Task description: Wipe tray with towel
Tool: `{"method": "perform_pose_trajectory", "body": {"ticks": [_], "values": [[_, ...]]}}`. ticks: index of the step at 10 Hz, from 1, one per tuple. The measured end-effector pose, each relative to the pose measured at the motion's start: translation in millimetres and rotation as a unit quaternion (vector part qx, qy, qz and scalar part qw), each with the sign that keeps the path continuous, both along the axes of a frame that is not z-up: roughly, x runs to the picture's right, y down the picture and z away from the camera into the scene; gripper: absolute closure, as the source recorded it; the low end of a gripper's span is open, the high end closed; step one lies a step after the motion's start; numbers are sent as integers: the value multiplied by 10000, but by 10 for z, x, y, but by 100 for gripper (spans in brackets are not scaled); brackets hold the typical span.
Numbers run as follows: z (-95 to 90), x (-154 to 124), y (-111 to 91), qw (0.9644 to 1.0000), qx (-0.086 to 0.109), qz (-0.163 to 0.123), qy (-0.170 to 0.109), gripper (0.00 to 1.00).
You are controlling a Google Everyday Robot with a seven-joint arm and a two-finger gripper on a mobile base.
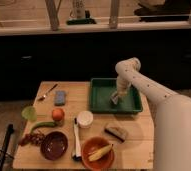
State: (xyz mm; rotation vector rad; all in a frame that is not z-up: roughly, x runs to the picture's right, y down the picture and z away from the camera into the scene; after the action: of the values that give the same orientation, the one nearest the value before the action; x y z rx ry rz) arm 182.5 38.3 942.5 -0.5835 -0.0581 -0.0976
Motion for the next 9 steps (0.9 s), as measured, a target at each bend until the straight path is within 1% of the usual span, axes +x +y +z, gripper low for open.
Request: {"method": "perform_pose_trajectory", "body": {"ticks": [2, 4, 5, 6, 7, 8, 9], "values": [[77, -181, -13, 9997, -56, -168, -183, 100], [64, -378, 29, 9980, -124, -419, -448, 100], [42, -495, 37, 9967, -136, -528, -602, 100], [16, -511, 73, 9948, -175, -688, -729, 100], [-21, -508, 153, 9925, -284, -850, -827, 100], [-60, -546, 206, 9905, -345, -967, -911, 100], [-115, -525, 309, 9889, -463, -1048, -952, 100]]}}
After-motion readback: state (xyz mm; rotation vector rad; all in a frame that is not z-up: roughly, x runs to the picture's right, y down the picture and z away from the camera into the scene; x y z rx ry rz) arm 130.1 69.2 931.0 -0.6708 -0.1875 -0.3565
